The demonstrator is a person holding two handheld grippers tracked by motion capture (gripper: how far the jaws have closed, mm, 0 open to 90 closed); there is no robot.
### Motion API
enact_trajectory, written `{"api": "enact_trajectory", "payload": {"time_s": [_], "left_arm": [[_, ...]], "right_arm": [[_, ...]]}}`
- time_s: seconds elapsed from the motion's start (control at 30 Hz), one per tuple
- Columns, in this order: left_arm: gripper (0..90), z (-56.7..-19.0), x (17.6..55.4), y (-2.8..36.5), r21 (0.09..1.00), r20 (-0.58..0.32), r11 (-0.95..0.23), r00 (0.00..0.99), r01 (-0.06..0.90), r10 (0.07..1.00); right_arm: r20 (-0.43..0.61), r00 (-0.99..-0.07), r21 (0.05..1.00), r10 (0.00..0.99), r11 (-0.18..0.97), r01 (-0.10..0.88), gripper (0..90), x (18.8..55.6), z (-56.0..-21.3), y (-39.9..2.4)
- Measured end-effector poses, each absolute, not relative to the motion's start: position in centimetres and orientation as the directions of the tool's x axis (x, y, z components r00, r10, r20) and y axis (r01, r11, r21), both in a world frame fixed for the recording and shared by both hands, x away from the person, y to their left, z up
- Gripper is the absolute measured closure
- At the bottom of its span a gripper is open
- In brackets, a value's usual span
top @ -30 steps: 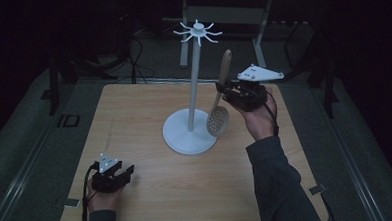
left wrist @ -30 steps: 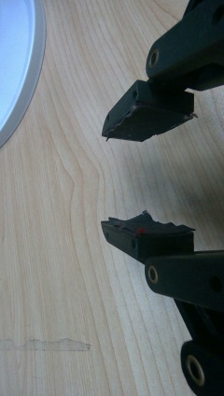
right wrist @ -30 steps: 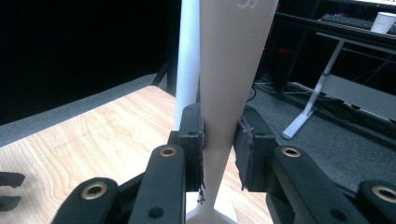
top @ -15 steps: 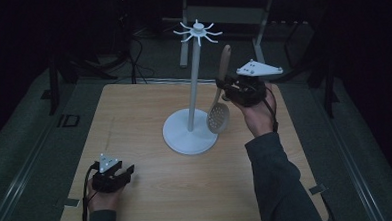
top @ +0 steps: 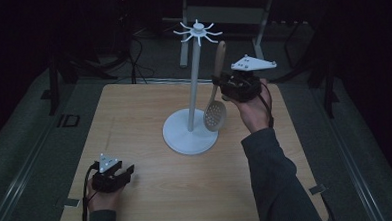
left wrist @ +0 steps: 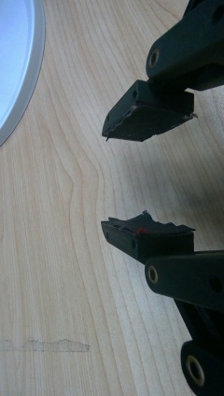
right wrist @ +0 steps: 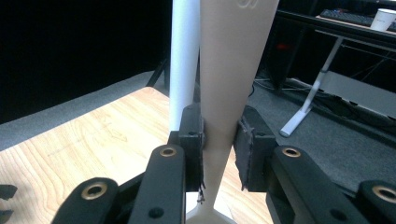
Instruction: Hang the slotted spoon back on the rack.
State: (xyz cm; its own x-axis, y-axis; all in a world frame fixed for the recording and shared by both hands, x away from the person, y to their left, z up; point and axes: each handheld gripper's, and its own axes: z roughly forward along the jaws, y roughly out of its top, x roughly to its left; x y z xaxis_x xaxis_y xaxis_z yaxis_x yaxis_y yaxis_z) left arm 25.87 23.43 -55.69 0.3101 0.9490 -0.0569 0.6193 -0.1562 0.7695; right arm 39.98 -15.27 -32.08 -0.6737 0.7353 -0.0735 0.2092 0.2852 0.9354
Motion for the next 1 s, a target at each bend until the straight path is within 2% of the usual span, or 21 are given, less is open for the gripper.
{"api": "enact_trajectory", "payload": {"time_s": [1.0], "left_arm": [[48.5,-55.6,25.8,23.5,0.773,-0.060,-0.149,0.306,0.617,0.950]], "right_arm": [[-0.063,-0.685,0.917,0.726,0.313,0.248,73.9,41.3,-31.6,-13.1]]}}
